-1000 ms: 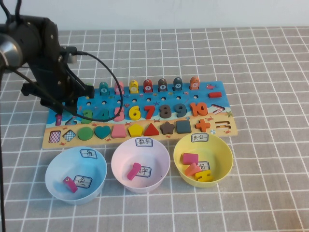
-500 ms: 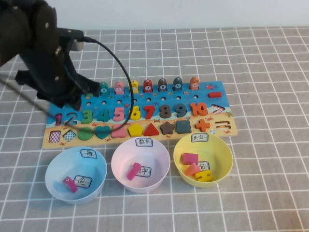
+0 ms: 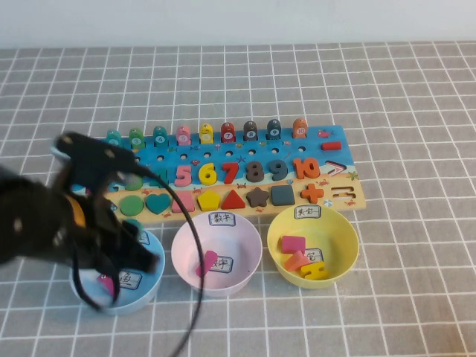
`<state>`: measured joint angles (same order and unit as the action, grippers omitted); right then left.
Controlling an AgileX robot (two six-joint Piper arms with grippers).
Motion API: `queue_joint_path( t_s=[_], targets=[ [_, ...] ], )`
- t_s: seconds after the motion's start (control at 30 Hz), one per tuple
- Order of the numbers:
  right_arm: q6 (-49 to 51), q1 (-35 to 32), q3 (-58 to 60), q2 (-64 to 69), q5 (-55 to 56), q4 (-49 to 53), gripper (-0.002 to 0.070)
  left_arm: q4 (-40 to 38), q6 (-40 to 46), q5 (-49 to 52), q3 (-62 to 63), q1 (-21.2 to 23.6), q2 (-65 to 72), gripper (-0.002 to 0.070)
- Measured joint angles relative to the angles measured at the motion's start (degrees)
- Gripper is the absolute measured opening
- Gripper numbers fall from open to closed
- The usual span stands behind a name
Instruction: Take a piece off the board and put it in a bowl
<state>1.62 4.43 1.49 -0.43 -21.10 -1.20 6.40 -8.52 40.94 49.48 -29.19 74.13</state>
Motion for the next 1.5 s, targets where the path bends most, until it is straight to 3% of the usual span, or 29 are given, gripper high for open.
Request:
queue_joint_path(
  t_s=[0.2,0.37,1.5],
  targets=[
    [0.0,0.0,0.0,0.0,0.0,0.0,-0.0017,-4.36,4.9,-6.29,-3.19,-7.02,0.75,0.021],
    [0.0,0.0,0.0,0.0,0.0,0.0,-0.0017,-4.89,5.25,-11.37,-3.19,-9.74,5.67,0.021],
    [0.0,0.0,0.0,0.0,0.0,0.0,-0.0017,-8.84,5.48,-16.39,3.4,-9.93,19.6,0.021]
  ],
)
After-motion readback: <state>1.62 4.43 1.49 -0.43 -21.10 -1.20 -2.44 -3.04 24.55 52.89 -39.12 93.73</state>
